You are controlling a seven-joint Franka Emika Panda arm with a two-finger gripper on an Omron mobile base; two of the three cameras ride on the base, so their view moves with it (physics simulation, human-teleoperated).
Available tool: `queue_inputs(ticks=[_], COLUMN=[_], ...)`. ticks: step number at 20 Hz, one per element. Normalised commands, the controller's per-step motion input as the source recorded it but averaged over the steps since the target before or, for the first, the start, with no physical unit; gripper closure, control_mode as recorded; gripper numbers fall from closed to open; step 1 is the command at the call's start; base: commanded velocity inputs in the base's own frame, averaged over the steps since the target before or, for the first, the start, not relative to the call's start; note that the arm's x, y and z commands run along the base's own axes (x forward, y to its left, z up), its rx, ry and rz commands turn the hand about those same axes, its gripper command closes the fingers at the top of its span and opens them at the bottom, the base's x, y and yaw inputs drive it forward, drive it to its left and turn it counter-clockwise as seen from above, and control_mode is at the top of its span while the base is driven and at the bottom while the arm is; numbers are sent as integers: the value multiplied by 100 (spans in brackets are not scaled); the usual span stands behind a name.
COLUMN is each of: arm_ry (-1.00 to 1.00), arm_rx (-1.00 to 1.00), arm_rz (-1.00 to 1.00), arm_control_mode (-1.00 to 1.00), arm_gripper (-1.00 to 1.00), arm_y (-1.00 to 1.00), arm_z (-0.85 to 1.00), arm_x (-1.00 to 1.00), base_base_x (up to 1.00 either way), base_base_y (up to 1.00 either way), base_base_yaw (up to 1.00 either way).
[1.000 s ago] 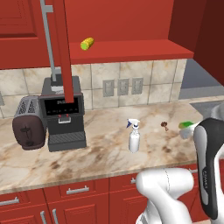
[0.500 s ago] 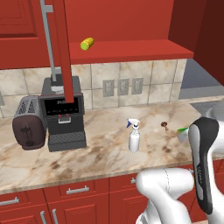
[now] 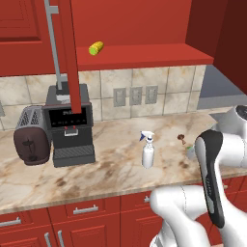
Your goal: Pick the spray and sponge from the cabinet and place them on the counter.
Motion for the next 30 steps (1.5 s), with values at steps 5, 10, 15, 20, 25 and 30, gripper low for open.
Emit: queue_inputs(ticks=[5,10,15,20,25,30], arm_ry=[-12,-19,-14,-3,-4,-15], arm_rx=[-2,0,-2,-10,-13,-4], arm_rz=[0,0,0,0,0,0], arm_control_mode=[-100,-100,-100,-100,-100,-100], arm_gripper=[100,100,100,100,100,100], arm_y=[3,0,0,0,0,0], arm_z=[-68,-70,-44,-54,-61,-59], arm_x=[26,14,0,4,20,34], base_base_x=[0,0,0,0,0,0], base_base_y=[0,0,0,0,0,0], base_base_yaw=[0,0,0,0,0,0])
